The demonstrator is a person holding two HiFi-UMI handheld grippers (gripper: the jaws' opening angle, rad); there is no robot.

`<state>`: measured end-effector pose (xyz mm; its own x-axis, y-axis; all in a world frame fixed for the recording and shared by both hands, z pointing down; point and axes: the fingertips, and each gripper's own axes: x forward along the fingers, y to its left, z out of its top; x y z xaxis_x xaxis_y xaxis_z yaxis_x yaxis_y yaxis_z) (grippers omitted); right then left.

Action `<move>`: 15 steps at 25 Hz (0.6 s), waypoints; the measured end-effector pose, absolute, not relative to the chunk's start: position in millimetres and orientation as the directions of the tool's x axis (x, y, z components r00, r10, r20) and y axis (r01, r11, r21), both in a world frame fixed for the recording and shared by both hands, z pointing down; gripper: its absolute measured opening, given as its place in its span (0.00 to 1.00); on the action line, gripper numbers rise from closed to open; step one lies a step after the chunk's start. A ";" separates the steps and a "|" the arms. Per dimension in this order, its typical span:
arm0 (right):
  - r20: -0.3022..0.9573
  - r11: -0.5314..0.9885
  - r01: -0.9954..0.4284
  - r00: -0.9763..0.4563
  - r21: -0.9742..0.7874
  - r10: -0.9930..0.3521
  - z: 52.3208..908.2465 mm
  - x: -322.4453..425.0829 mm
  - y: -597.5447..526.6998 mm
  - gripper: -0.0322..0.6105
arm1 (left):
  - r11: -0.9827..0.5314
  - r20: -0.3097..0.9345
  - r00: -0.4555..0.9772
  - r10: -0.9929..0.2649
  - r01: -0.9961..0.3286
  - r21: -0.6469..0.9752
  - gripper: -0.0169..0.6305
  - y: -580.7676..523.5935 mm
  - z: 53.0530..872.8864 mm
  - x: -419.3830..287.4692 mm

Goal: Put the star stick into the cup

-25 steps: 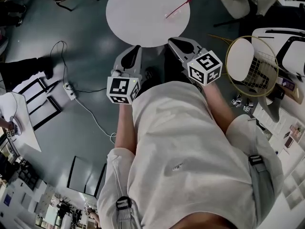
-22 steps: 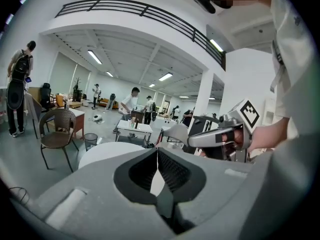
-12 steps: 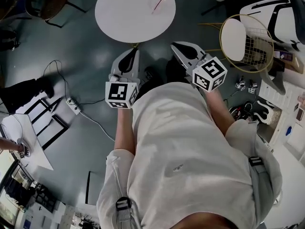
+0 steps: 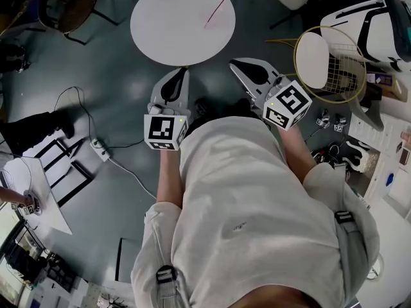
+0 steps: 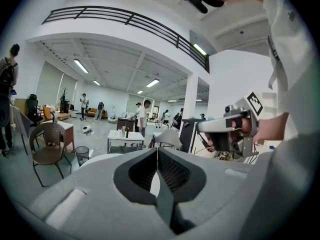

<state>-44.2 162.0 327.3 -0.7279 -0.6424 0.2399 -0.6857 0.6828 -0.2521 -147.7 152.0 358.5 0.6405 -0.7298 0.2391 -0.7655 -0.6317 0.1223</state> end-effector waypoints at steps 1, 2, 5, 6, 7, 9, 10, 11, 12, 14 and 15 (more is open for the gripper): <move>0.236 0.680 -0.689 -0.725 -0.252 -0.647 324.6 -41.9 162.1 0.06 | -0.631 0.244 0.640 -0.728 -0.765 0.125 0.04 151.3 358.7 -146.5; 0.234 0.677 -0.692 -0.721 -0.249 -0.652 323.0 -39.1 162.2 0.06 | -0.631 0.250 0.641 -0.726 -0.765 0.128 0.04 150.4 359.2 -144.7; 0.235 0.664 -0.709 -0.705 -0.238 -0.669 323.0 -29.2 161.3 0.06 | -0.642 0.261 0.649 -0.714 -0.756 0.125 0.04 146.8 360.6 -137.2; 0.233 0.658 -0.714 -0.700 -0.238 -0.675 323.3 -26.1 161.2 0.06 | -0.648 0.263 0.654 -0.709 -0.752 0.122 0.04 145.9 360.3 -134.5; 0.231 0.653 -0.719 -0.695 -0.239 -0.681 323.4 -23.3 161.5 0.06 | -0.654 0.264 0.659 -0.705 -0.747 0.119 0.04 145.5 359.8 -131.9; 0.225 0.647 -0.724 -0.690 -0.239 -0.688 323.8 -17.8 163.5 0.06 | -0.664 0.265 0.666 -0.697 -0.739 0.114 0.04 146.2 358.6 -126.2; 0.225 0.644 -0.727 -0.687 -0.240 -0.691 324.3 -14.8 164.7 0.06 | -0.667 0.265 0.669 -0.694 -0.736 0.113 0.04 147.0 358.3 -123.2; 0.225 0.639 -0.731 -0.682 -0.242 -0.696 325.0 -11.8 165.8 0.06 | -0.670 0.266 0.672 -0.692 -0.734 0.113 0.04 148.0 358.2 -120.2; 0.226 0.632 -0.735 -0.678 -0.245 -0.700 325.9 -8.9 166.7 0.06 | -0.672 0.267 0.674 -0.689 -0.732 0.113 0.04 148.9 358.4 -117.6; 0.229 0.623 -0.742 -0.670 -0.248 -0.707 327.6 -4.6 168.3 0.06 | -0.675 0.269 0.676 -0.686 -0.729 0.112 0.04 150.4 359.1 -113.6; 0.230 0.621 -0.744 -0.668 -0.248 -0.708 328.1 -3.0 169.0 0.06 | -0.675 0.271 0.676 -0.685 -0.729 0.112 0.04 151.1 359.4 -112.2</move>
